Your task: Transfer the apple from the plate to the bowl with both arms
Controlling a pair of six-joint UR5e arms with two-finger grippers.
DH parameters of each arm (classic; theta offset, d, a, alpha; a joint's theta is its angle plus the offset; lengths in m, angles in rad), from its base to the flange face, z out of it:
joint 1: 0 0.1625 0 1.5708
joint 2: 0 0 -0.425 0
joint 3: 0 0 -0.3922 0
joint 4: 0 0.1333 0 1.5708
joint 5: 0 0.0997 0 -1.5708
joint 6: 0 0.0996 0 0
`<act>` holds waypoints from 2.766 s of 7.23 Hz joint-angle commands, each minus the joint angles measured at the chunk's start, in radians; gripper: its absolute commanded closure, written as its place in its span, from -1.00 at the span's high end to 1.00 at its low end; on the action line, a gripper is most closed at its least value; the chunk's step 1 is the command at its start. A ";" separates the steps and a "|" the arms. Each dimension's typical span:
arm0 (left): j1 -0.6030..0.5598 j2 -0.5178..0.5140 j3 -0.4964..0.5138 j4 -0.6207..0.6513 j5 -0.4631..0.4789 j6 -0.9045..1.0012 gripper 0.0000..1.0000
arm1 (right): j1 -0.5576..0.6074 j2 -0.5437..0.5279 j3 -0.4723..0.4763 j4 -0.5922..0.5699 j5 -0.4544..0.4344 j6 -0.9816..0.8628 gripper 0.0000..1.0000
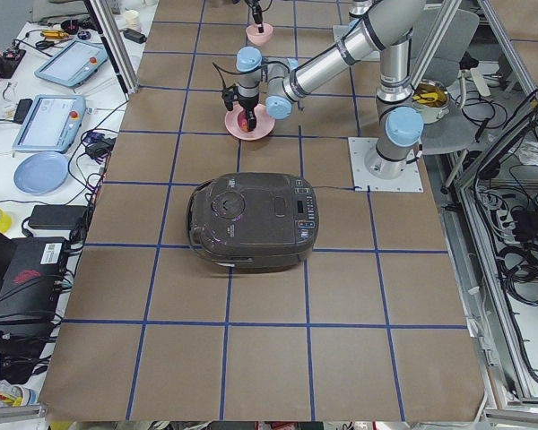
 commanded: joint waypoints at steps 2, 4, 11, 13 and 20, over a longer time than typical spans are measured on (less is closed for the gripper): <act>0.005 0.026 0.012 -0.003 0.031 0.012 -0.65 | 0.230 0.009 0.014 -0.091 0.005 0.239 -1.00; 0.005 0.055 0.021 -0.044 0.091 0.038 -0.70 | 0.232 0.015 0.112 -0.187 0.009 0.244 -1.00; -0.209 0.152 0.228 -0.314 0.079 -0.017 -0.93 | 0.193 -0.077 -0.157 0.034 -0.027 0.298 1.00; -0.341 0.133 0.251 -0.315 0.074 -0.207 -0.93 | 0.131 -0.112 -0.306 0.173 -0.095 0.277 1.00; -0.601 -0.089 0.326 -0.075 0.085 -0.558 -0.91 | -0.071 -0.124 -0.320 0.197 -0.101 0.246 1.00</act>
